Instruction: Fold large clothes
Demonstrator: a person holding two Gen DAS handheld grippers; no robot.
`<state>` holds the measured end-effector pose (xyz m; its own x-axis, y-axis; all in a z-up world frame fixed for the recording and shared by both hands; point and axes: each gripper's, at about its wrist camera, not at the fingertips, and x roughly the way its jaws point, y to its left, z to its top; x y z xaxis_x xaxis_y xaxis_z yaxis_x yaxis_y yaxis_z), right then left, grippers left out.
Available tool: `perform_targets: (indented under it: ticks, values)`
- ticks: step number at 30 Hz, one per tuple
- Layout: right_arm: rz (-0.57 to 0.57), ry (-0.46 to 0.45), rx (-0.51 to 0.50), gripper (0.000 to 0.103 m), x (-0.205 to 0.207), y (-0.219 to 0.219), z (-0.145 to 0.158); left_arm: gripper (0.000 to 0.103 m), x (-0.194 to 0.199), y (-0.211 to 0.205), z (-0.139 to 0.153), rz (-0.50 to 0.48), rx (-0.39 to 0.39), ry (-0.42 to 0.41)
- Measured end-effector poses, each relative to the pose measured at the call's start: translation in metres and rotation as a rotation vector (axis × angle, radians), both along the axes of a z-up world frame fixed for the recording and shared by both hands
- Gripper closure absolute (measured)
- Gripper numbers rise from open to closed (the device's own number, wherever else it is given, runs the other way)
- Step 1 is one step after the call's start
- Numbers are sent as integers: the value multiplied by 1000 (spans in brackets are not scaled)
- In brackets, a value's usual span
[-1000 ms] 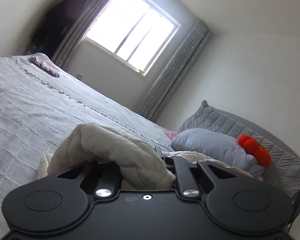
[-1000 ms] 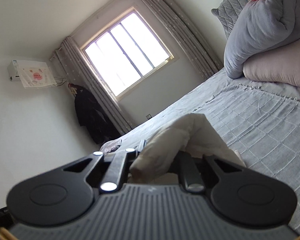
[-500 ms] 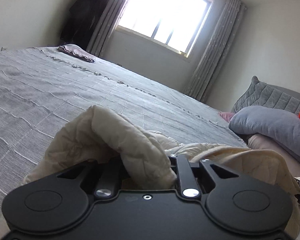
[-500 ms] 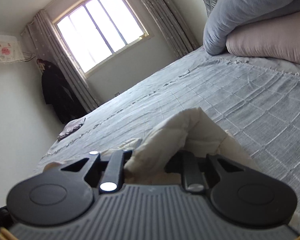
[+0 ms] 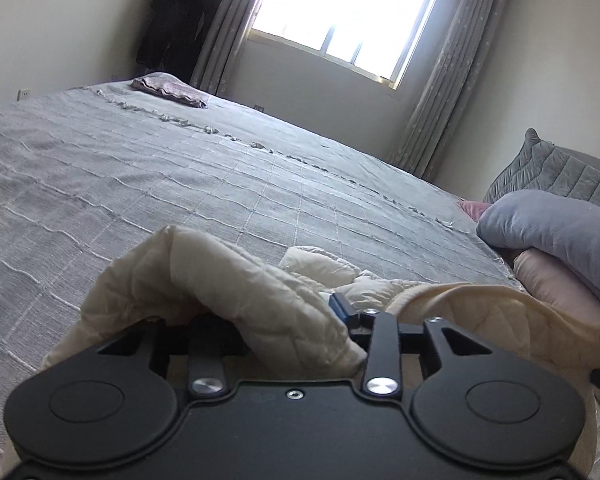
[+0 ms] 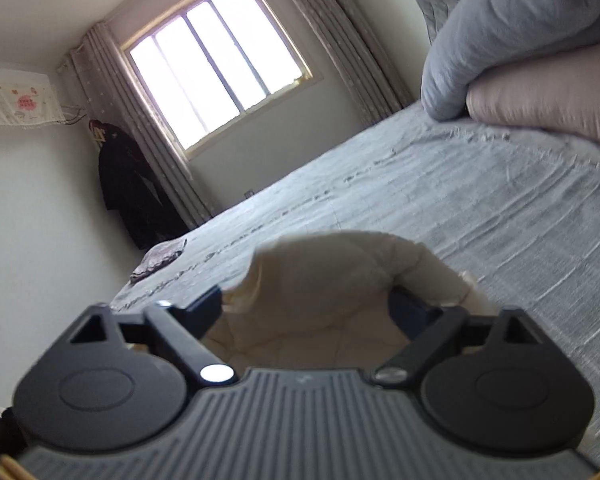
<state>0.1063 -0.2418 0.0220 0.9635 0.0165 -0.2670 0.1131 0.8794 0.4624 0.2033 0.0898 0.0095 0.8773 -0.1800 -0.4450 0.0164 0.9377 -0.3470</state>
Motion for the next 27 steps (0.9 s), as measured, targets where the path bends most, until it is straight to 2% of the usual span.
perform_targets:
  ticks: [2,4,5,8,12,15,18,19,21,24,27]
  values:
    - [-12,-25,-74,2,-12,2,12,48,-10,-5,7,-1,37,-11]
    - [-10,-26,-107,2,-20,2,16,29,-19,-9,14,-3,78,-26]
    - [-8,-11,-118,2,-23,3,15,1,-24,-10,16,0,93,-27]
    - [-5,59,-180,2,-27,8,8,0,-44,-14,22,0,171,-95]
    - [-28,159,-311,2,-24,18,-6,0,-54,-19,18,-23,274,-116]
    - [-44,240,-348,2,-16,17,-21,0,-42,-25,2,-41,341,-49]
    - [-65,326,-372,2,-4,10,-42,0,-24,-32,-24,-81,403,69]
    - [-76,371,-392,2,1,7,-52,0,-21,-34,-32,-87,420,80]
    - [-83,433,-376,0,7,0,-66,0,-21,-32,-41,-87,409,62]
    - [-70,447,-223,0,8,-19,-70,0,-20,-25,-46,-88,351,71]
    - [-100,435,-188,0,5,-26,-62,0,-25,-17,-46,-110,321,46]
